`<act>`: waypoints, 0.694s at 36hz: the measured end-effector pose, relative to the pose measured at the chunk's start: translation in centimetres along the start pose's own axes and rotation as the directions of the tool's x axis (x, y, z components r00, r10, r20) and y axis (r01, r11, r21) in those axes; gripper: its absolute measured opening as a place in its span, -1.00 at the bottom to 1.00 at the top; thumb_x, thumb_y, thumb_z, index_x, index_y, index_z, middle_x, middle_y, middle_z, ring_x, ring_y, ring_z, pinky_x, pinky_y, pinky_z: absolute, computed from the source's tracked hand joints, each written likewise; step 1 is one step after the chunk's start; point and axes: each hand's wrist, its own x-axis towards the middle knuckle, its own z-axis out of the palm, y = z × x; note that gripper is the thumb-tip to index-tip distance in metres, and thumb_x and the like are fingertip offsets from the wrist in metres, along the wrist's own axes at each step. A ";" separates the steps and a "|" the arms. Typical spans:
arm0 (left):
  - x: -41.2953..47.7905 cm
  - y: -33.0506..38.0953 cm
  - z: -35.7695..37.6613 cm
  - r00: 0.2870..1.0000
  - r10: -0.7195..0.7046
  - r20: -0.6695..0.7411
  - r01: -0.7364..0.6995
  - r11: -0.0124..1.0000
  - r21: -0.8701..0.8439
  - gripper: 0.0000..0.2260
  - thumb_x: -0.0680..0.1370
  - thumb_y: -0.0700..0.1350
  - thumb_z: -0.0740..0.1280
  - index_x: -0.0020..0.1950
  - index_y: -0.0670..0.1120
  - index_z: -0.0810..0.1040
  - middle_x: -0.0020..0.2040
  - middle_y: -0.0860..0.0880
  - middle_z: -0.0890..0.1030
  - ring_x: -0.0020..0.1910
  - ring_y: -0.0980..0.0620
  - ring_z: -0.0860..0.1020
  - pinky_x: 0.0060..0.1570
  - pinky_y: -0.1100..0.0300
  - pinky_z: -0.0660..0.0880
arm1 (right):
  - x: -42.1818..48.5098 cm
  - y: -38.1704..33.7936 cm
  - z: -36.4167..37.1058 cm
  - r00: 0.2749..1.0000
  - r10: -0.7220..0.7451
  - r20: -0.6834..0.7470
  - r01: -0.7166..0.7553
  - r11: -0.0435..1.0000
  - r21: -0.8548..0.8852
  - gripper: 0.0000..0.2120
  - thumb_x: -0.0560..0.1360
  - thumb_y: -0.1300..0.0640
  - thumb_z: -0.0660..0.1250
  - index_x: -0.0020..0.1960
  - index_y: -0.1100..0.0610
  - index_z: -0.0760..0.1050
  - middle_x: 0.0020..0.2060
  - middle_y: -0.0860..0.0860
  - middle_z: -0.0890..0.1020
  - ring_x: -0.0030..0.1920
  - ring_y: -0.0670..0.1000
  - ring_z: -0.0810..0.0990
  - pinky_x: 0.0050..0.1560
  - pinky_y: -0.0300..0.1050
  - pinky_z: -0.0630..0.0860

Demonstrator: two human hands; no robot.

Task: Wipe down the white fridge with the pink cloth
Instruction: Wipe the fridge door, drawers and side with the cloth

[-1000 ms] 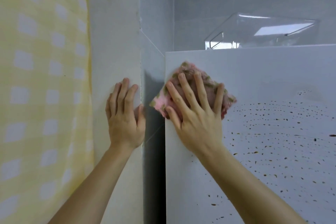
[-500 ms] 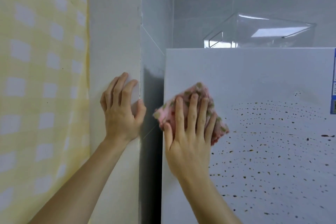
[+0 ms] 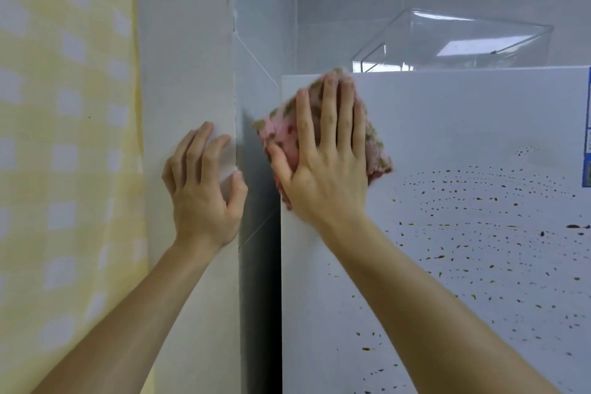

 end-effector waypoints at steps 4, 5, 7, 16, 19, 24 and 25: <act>0.1 0.1 -0.1 1.000 0.009 -0.002 -0.009 1.000 0.005 -0.55 0.59 -0.04 0.25 0.47 -0.13 0.43 0.57 -0.16 0.39 0.55 -0.23 0.33 0.52 -0.16 0.23 | 1.9 0.1 0.1 0.999 -0.007 -0.036 0.007 1.000 -0.005 -0.36 0.71 -0.27 0.04 0.70 0.02 0.15 0.68 0.17 0.13 0.69 0.26 0.02 0.68 0.23 -0.05; 0.1 0.0 -0.1 1.000 0.009 0.003 -0.009 1.000 0.005 -0.54 0.58 -0.05 0.26 0.48 -0.13 0.42 0.57 -0.16 0.39 0.56 -0.23 0.32 0.53 -0.16 0.23 | 1.7 0.2 0.1 0.999 -0.008 -0.037 0.007 1.000 -0.007 -0.38 0.72 -0.25 0.04 0.69 0.01 0.15 0.68 0.16 0.13 0.69 0.26 0.02 0.68 0.24 -0.07; -0.1 0.0 -0.2 1.000 0.011 0.019 -0.011 1.000 0.008 -0.50 0.57 -0.04 0.29 0.50 -0.14 0.41 0.59 -0.16 0.37 0.57 -0.22 0.31 0.53 -0.17 0.22 | 1.0 0.3 0.0 0.999 0.011 -0.031 -0.012 1.000 -0.013 -0.41 0.73 -0.22 0.03 0.70 0.00 0.15 0.69 0.14 0.11 0.69 0.26 0.01 0.68 0.25 -0.10; -0.3 -0.3 -0.2 0.999 0.023 0.026 -0.023 1.000 0.018 -0.47 0.55 -0.03 0.31 0.53 -0.14 0.45 0.60 -0.14 0.36 0.59 -0.21 0.30 0.51 -0.26 0.23 | -9.5 1.6 -1.9 0.991 0.109 0.072 -0.107 0.994 -0.037 -0.39 0.72 -0.20 0.10 0.70 -0.02 0.11 0.70 0.11 0.06 0.70 0.22 -0.06 0.68 0.25 -0.09; -0.3 -0.2 -0.2 1.000 0.024 0.011 -0.024 1.000 0.014 -0.48 0.55 -0.03 0.30 0.51 -0.13 0.47 0.59 -0.14 0.38 0.58 -0.20 0.31 0.53 -0.22 0.23 | -11.7 2.6 -2.1 0.991 0.090 0.095 -0.085 0.995 -0.058 -0.39 0.70 -0.21 0.13 0.69 -0.03 0.16 0.69 0.10 0.10 0.69 0.23 -0.01 0.67 0.27 -0.03; -0.2 -0.4 -0.2 1.000 0.018 0.026 -0.019 1.000 0.017 -0.48 0.55 -0.02 0.31 0.51 -0.12 0.47 0.59 -0.13 0.38 0.58 -0.19 0.31 0.50 -0.24 0.25 | -7.5 3.1 -1.7 0.993 0.092 0.078 -0.088 0.994 -0.064 -0.40 0.71 -0.22 0.05 0.70 -0.05 0.11 0.70 0.09 0.06 0.70 0.21 -0.05 0.68 0.24 -0.11; -0.2 -0.5 -0.2 0.999 0.017 0.029 -0.018 1.000 0.020 -0.48 0.55 -0.02 0.31 0.51 -0.12 0.48 0.59 -0.13 0.38 0.58 -0.19 0.31 0.50 -0.24 0.25 | -5.8 3.4 -1.6 0.992 0.111 0.058 -0.107 0.992 -0.064 -0.40 0.72 -0.22 0.02 0.71 -0.05 0.09 0.70 0.09 0.05 0.70 0.20 -0.06 0.68 0.21 -0.14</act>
